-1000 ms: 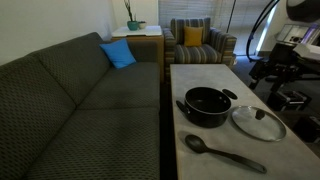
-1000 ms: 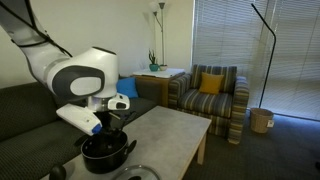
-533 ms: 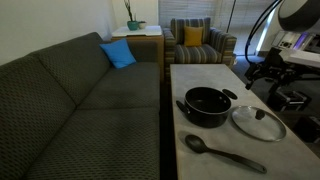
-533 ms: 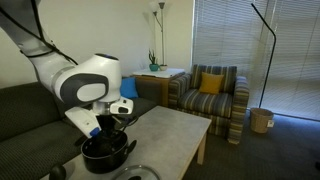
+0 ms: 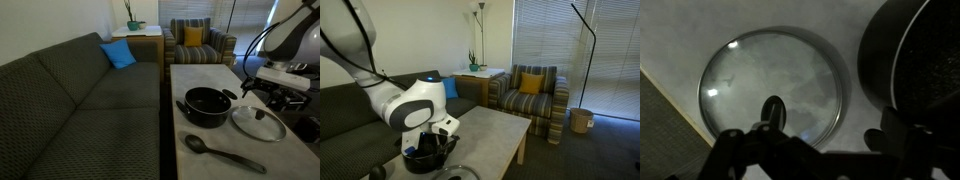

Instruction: Pick up the glass lid from the table and put it on the black pot.

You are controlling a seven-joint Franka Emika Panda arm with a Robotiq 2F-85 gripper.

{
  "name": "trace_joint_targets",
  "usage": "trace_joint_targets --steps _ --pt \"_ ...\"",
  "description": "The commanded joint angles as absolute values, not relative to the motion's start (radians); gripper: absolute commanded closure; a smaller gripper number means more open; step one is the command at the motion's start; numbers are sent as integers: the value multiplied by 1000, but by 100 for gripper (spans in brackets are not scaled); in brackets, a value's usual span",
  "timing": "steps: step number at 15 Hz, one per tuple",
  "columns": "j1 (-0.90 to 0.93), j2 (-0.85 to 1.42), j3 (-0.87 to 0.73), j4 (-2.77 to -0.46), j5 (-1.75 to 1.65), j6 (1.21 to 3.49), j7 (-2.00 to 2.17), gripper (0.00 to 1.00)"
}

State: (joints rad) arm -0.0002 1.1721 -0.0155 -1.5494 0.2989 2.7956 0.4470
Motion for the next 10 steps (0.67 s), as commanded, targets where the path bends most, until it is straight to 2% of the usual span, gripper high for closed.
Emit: trace_joint_targets --steps 1,6,10 --pt "62 1320 -108 -1403 350 2814 623 0" --pt "71 1398 -236 -1278 312 2687 871 0" --pt "-17 1398 -171 -1177 233 2482 755 0"
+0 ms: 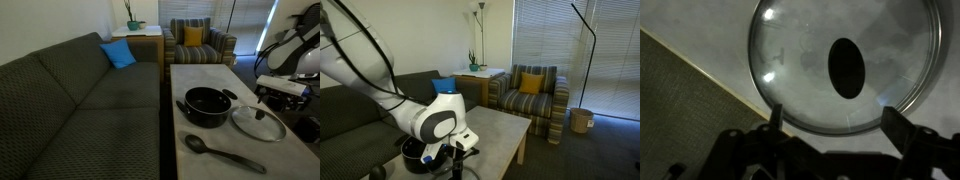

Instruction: Pick up the glass lid from the table and put it on the black pot.

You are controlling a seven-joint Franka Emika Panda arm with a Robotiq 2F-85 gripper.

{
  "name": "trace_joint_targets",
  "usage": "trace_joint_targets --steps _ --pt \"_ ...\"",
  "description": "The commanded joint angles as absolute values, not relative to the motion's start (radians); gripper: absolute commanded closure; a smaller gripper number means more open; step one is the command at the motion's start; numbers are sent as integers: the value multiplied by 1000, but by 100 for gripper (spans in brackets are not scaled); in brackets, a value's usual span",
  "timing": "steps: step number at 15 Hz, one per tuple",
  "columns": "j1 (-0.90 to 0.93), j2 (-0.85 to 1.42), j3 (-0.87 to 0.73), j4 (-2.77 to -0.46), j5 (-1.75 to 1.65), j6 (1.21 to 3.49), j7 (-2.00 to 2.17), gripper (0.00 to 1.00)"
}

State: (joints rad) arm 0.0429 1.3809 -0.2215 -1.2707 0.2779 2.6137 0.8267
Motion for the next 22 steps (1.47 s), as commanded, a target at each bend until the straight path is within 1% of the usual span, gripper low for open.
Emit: trace_joint_targets --steps 1,4,8,9,17,19,20,22 --pt "-26 1407 -158 -1146 218 2435 732 0" --pt "-37 1452 -141 -1050 196 2317 718 0" --pt "-39 1540 -117 -939 198 2244 734 0" --pt "-34 1476 -105 -1052 197 2281 726 0" --pt "-42 1496 -107 -1043 193 2292 724 0" --pt "-65 1496 -83 -1026 204 2256 696 0" --pt "-37 1496 -107 -1038 193 2282 739 0" --pt "-46 1496 -101 -1034 195 2277 729 0"
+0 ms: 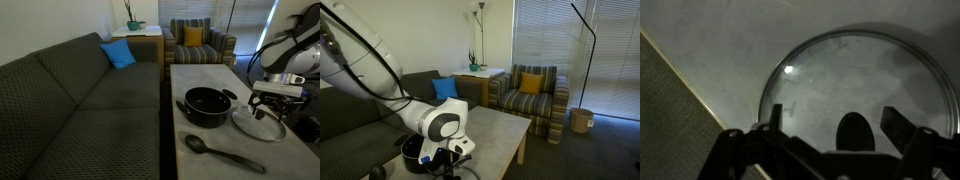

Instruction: Pick up the glass lid from the table and put it on the black pot.

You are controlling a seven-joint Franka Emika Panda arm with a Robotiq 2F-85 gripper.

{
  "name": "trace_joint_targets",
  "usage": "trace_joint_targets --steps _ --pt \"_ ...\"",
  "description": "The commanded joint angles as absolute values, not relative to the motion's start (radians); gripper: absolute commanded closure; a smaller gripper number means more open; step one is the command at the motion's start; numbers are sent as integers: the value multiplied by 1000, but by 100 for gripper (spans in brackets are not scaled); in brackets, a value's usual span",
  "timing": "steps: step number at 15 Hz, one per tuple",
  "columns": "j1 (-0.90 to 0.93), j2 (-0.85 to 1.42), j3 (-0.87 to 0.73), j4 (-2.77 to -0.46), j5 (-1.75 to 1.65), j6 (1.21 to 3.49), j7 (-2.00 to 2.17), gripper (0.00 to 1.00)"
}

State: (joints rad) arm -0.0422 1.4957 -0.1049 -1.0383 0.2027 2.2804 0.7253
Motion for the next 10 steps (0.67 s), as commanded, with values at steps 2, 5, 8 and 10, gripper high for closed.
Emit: trace_joint_targets --steps 2,5,8,10 --pt "4 1475 -151 -1084 180 2376 776 0" --pt "78 1470 -234 -1129 129 2525 846 0" --pt "102 1485 -250 -1146 137 2615 868 0" --pt "72 1495 -214 -1144 121 2646 860 0"
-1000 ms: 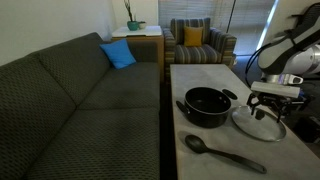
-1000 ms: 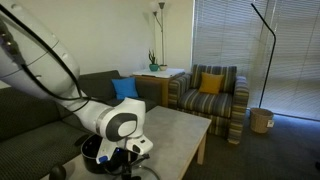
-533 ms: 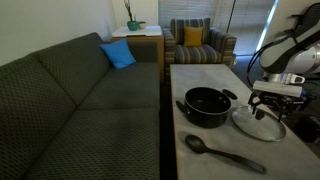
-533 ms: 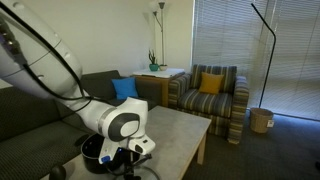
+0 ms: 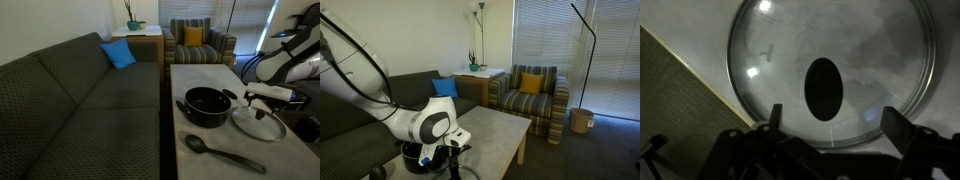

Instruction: Pick up the glass lid from the table and put it on the black pot.

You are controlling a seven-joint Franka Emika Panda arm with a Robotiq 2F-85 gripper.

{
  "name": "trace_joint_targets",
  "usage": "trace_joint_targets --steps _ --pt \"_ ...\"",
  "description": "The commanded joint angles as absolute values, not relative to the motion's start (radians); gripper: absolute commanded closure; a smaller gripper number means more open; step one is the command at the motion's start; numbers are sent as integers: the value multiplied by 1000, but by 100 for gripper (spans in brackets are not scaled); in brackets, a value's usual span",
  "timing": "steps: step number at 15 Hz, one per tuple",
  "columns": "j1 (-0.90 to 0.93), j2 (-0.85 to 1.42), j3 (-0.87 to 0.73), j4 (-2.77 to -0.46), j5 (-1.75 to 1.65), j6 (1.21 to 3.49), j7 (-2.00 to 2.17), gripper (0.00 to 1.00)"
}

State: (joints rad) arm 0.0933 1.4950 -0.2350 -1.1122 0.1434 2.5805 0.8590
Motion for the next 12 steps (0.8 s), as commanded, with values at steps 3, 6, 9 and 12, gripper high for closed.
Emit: trace_joint_targets --steps 3,6,9,12 --pt "37 1497 -201 -1172 136 2709 843 0" --pt "-9 1497 -180 -1185 146 2745 808 0" --pt "-67 1497 -130 -1167 154 2753 722 0" --pt "-114 1497 -71 -1143 164 2725 602 0"
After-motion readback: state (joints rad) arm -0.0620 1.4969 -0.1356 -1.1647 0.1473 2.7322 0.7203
